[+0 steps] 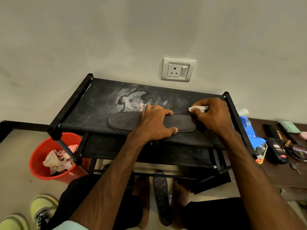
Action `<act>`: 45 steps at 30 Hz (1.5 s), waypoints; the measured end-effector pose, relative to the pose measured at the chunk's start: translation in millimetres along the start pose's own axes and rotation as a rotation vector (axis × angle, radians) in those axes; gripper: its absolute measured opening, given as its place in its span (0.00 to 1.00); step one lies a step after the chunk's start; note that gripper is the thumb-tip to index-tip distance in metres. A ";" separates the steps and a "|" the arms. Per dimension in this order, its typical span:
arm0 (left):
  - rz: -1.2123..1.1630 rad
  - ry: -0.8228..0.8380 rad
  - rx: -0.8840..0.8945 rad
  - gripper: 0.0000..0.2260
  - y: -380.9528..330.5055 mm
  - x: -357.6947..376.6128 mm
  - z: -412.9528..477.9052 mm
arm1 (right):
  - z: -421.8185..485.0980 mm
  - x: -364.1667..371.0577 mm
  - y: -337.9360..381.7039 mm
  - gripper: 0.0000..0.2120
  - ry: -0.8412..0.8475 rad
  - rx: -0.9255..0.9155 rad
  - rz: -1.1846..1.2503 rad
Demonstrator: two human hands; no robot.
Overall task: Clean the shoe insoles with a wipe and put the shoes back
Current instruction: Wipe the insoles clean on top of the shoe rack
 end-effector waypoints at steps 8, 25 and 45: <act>0.020 0.004 0.005 0.29 1.5 4.4 1.8 | 2.4 5.7 -9.9 0.05 0.150 -0.079 -0.025; 0.014 -0.048 -0.010 0.31 3.7 3.7 2.5 | -15.0 8.1 0.6 0.06 0.445 -0.174 -0.088; 0.022 0.004 -0.009 0.29 -0.4 3.8 2.1 | 7.5 15.5 14.0 0.08 0.110 -0.035 -0.194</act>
Point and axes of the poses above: each hand's wrist, its own z-axis towards the middle knuckle, its own x-axis out of the palm, y = z × x, the point moved 7 cm from there along z, towards the middle knuckle, and after that the axes turned 15 degrees about -z, right-handed, at the moved point
